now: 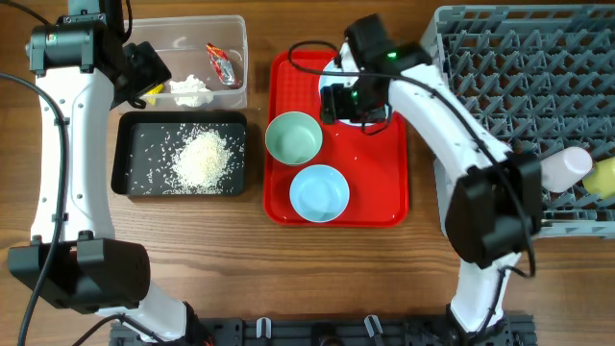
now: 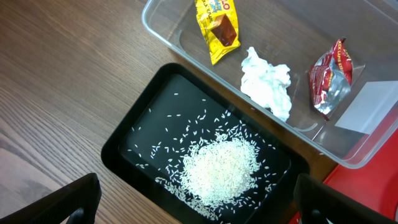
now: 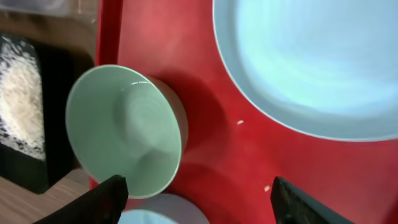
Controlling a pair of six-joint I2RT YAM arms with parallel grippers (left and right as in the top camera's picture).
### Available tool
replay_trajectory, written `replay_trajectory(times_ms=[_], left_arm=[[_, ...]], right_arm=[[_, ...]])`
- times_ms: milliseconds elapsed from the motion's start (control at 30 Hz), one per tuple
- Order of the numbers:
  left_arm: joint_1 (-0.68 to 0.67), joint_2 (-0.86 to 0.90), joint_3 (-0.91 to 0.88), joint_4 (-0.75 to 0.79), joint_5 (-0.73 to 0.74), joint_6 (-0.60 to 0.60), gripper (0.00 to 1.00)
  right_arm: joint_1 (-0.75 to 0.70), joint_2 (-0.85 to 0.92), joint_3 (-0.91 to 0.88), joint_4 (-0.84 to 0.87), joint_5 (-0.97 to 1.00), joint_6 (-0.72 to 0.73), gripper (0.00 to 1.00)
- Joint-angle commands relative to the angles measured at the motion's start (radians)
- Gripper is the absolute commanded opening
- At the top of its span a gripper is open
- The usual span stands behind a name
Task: Sort waste into correct bins and load items into the dishwasher rack
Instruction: 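Move the right gripper to the green bowl and grasp its rim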
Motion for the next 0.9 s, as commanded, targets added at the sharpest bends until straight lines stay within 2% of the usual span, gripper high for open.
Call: replay_trajectory(times_ms=[0, 100, 267, 367, 467, 533, 600, 633, 667, 867], left_arm=[[0.004, -0.020, -0.008, 0.000, -0.016, -0.010, 1.00], [0.004, -0.020, -0.008, 0.000, -0.016, -0.010, 1.00], [0.004, -0.020, -0.008, 0.000, -0.016, -0.010, 1.00], [0.004, -0.020, -0.008, 0.000, -0.016, -0.010, 1.00], [0.004, -0.020, -0.008, 0.000, -0.016, -0.010, 1.00], [0.004, -0.020, -0.008, 0.000, -0.016, -0.010, 1.00], [0.004, -0.020, -0.008, 0.000, -0.016, -0.010, 1.00], [0.004, -0.020, -0.008, 0.000, -0.016, -0.010, 1.00], [0.004, -0.020, -0.008, 0.000, -0.016, -0.010, 1.00], [0.004, -0.020, -0.008, 0.000, -0.016, -0.010, 1.00]], right_arm=[[0.005, 0.050, 0.000, 0.043, -0.034, 0.000, 0.66], [0.007, 0.081, -0.002, 0.103, -0.034, -0.001, 0.54], [0.012, 0.117, -0.053, 0.184, -0.038, -0.004, 0.43], [0.012, 0.118, -0.087, 0.215, -0.042, -0.005, 0.30], [0.012, 0.119, -0.136, 0.252, -0.062, -0.021, 0.29], [0.012, 0.119, -0.161, 0.269, -0.085, -0.030, 0.29], [0.011, 0.118, -0.163, 0.274, -0.090, -0.031, 0.37], [0.007, 0.117, -0.160, 0.278, -0.090, -0.029, 0.50], [0.003, 0.117, -0.156, 0.278, -0.098, -0.029, 0.54], [-0.042, 0.117, -0.135, 0.278, -0.171, -0.027, 0.59]])
